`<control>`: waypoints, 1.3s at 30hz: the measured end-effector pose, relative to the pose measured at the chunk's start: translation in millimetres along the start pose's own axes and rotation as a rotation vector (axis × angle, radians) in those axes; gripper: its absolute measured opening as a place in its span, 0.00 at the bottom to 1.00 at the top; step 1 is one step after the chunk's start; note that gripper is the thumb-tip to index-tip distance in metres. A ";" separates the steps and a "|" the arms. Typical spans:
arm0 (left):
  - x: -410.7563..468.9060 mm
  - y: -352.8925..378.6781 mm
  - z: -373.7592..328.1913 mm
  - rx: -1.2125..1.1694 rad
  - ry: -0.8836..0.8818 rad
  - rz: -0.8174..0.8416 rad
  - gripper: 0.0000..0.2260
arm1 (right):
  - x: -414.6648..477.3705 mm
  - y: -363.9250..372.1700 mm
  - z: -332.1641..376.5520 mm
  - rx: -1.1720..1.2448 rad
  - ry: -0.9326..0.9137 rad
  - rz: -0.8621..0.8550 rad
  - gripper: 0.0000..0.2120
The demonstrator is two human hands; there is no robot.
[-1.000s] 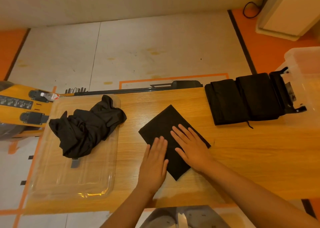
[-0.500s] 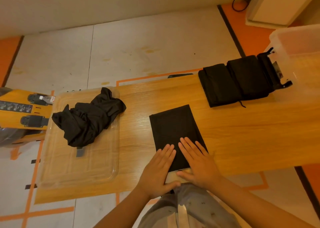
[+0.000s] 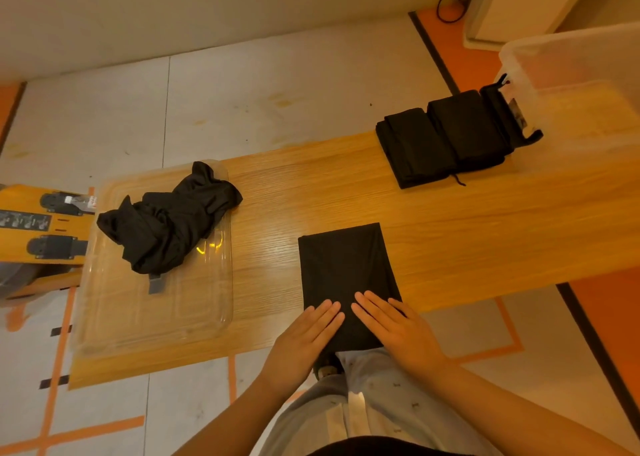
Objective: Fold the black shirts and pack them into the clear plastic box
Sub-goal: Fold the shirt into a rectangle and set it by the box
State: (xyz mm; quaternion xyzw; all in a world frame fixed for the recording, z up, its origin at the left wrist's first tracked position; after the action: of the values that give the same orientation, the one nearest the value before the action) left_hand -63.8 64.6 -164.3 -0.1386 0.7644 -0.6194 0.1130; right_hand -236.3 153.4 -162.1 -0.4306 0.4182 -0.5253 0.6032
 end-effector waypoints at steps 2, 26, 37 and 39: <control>-2.7 -5.7 0.5 -0.057 0.011 -0.022 0.26 | -1.6 -6.7 1.2 0.001 -0.046 -0.022 0.51; 89.7 -54.6 84.5 -0.586 -0.776 -0.033 0.03 | 137.7 -84.6 -81.2 0.571 0.524 0.133 0.13; 91.7 -54.7 85.7 -0.549 -0.805 -0.039 0.10 | 114.4 -71.1 -85.4 0.690 0.642 0.009 0.05; 90.3 -56.6 86.4 -0.534 -0.778 -0.012 0.10 | 112.4 -70.3 -87.0 0.698 0.645 0.010 0.03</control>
State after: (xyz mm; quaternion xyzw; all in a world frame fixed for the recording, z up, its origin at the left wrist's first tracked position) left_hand -114.5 -57.4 -126.9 -0.3891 0.7971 -0.3038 0.3477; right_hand -327.8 29.2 -124.8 -0.0151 0.3845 -0.7383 0.5540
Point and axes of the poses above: each hand's wrist, its own x-axis towards the middle knuckle, its own y-axis out of the palm, z = x × y, the point moved 4 cm from there along x, towards the middle knuckle, and after that the axes turned 5 degrees about x, right-handed, at the moved point
